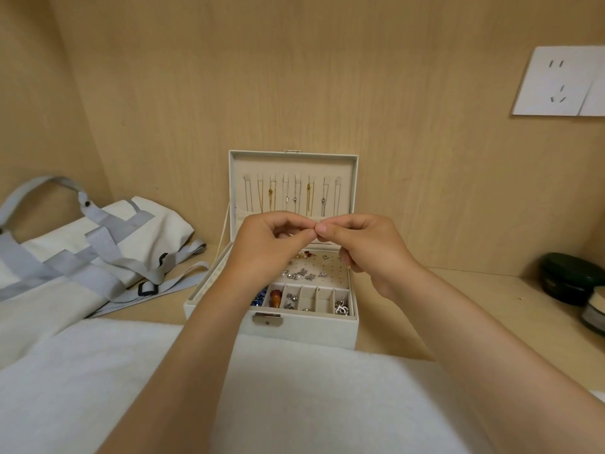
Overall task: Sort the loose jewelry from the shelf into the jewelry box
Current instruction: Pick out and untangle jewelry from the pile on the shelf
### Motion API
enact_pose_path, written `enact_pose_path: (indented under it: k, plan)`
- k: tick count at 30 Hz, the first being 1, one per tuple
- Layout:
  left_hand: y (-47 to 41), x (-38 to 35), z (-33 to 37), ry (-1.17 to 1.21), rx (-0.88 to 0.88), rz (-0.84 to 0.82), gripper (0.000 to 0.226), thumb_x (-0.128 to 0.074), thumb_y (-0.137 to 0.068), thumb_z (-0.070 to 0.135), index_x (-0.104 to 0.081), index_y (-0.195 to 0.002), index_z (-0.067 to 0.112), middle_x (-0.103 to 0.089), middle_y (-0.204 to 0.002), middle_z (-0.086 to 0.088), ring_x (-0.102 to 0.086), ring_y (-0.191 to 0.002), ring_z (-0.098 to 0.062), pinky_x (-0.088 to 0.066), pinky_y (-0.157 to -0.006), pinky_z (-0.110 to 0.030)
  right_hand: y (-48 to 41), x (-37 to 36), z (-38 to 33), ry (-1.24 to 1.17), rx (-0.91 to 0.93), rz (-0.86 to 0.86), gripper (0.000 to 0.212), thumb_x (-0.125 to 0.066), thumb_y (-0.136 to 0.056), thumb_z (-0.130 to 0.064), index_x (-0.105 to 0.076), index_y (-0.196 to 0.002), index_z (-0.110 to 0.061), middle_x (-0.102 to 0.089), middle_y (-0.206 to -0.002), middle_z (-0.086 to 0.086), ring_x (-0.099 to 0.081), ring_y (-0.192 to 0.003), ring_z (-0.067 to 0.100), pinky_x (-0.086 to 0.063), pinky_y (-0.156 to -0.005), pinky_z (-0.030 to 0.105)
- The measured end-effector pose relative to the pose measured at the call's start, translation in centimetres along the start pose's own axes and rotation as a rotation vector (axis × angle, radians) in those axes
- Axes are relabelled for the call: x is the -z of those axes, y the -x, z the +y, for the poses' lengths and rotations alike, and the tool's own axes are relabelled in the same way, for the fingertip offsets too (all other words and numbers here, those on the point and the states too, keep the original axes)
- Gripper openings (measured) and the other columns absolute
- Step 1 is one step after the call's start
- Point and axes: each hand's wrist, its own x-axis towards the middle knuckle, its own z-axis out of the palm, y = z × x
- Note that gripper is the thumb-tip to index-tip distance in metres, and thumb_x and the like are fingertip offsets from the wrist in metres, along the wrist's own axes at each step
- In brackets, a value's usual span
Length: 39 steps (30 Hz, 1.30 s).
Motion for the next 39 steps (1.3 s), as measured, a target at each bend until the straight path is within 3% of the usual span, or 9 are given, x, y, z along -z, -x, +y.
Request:
enact_pose_path:
  k: [6, 14, 18, 22, 28, 31, 35, 37, 39]
  plan:
    - [0.2, -0.2, 0.4, -0.018, 0.039, -0.019, 0.014, -0.075, -0.087, 0.016, -0.079, -0.093, 0.027, -0.077, -0.082, 0.01, -0.068, -0.07, -0.003, -0.053, -0.066, -0.011, -0.3, -0.1, 0.5, -0.011, -0.051, 0.065, 0.011, -0.078, -0.086, -0.021, -0.079, -0.091, -0.011, -0.074, -0.077, -0.001, -0.042, -0.044, 0.01, -0.034, -0.039, 0.015]
    - [0.3, 0.2, 1.1, 0.029, 0.117, -0.118, 0.015, -0.067, -0.092, 0.017, -0.075, -0.101, 0.025, -0.077, -0.079, 0.003, -0.068, -0.067, -0.006, -0.049, -0.057, -0.022, -0.9, 0.3, 1.3, 0.098, 0.075, 0.084, 0.019, -0.088, -0.074, -0.025, -0.08, -0.089, -0.016, -0.077, -0.084, -0.003, -0.059, -0.054, -0.005, -0.044, -0.057, 0.015]
    - [0.0, 0.1, 0.7, -0.027, 0.13, -0.151, 0.017, -0.062, -0.095, 0.018, -0.067, -0.107, 0.029, -0.077, -0.089, 0.009, -0.071, -0.081, -0.019, -0.049, -0.063, -0.03, -0.9, 0.4, 1.7, 0.088, 0.07, 0.091, 0.011, -0.082, -0.081, -0.015, -0.079, -0.091, -0.013, -0.076, -0.085, 0.0, -0.055, -0.051, 0.004, -0.045, -0.054, 0.02]
    - [-0.6, 0.2, -0.9, -0.215, 0.098, -0.124, 0.016, -0.059, -0.096, 0.023, -0.068, -0.103, 0.035, -0.075, -0.094, 0.016, -0.068, -0.087, -0.008, -0.052, -0.077, -0.028, -1.1, 0.6, 2.0, 0.143, 0.057, 0.118, 0.007, -0.078, -0.085, -0.011, -0.079, -0.091, -0.013, -0.075, -0.081, -0.003, -0.053, -0.045, 0.011, -0.042, -0.044, 0.017]
    - [-1.2, 0.7, -1.7, -0.696, 0.023, -0.224, 0.035, -0.052, -0.096, 0.023, -0.063, -0.127, 0.037, -0.056, -0.128, 0.007, -0.043, -0.128, -0.013, -0.035, -0.11, -0.036, -3.0, 0.4, 3.0, 0.585, 0.151, 0.133, 0.014, -0.081, -0.081, -0.018, -0.076, -0.078, -0.03, -0.071, -0.077, -0.014, -0.067, -0.076, 0.001, -0.053, -0.074, 0.022]
    - [-1.7, 0.3, -2.7, -0.717, 0.057, -0.297, 0.042, -0.051, -0.092, 0.027, -0.06, -0.131, 0.04, -0.055, -0.131, 0.002, -0.044, -0.128, -0.021, -0.037, -0.11, -0.044, -3.8, -0.4, 3.0, 0.808, 0.207, 0.071, 0.008, -0.078, -0.083, -0.022, -0.076, -0.078, -0.029, -0.07, -0.077, -0.014, -0.066, -0.075, 0.006, -0.057, -0.073, 0.033]
    - [-1.8, 0.3, -3.6, -0.712, 0.075, -0.297, 0.041, -0.051, -0.093, 0.027, -0.06, -0.13, 0.042, -0.055, -0.129, -0.002, -0.05, -0.121, -0.023, -0.041, -0.107, -0.044, -4.2, -1.1, 2.8, 1.036, 0.266, -0.02, 0.007, -0.074, -0.085, -0.028, -0.075, -0.082, -0.033, -0.072, -0.083, -0.015, -0.065, -0.082, 0.005, -0.054, -0.073, 0.029]
    - [-1.9, 0.4, -3.3, -0.654, -0.014, -0.194, 0.033, -0.053, -0.098, 0.026, -0.063, -0.127, 0.036, -0.063, -0.124, 0.004, -0.054, -0.118, -0.016, -0.043, -0.106, -0.042, -4.4, -1.3, 2.7, 0.825, 0.242, 0.015, 0.007, -0.075, -0.085, -0.022, -0.077, -0.083, -0.028, -0.073, -0.08, -0.011, -0.067, -0.076, 0.005, -0.054, -0.07, 0.026]
    - [-2.3, 0.6, -2.9, -0.458, -0.036, -0.093, 0.026, -0.058, -0.097, 0.026, -0.067, -0.121, 0.033, -0.07, -0.113, 0.013, -0.061, -0.106, -0.006, -0.05, -0.098, -0.037, -4.2, -1.4, 2.1, 0.415, 0.15, 0.022, 0.005, -0.078, -0.084, -0.013, -0.078, -0.086, -0.017, -0.075, -0.078, -0.002, -0.066, -0.064, 0.004, -0.052, -0.061, 0.02]
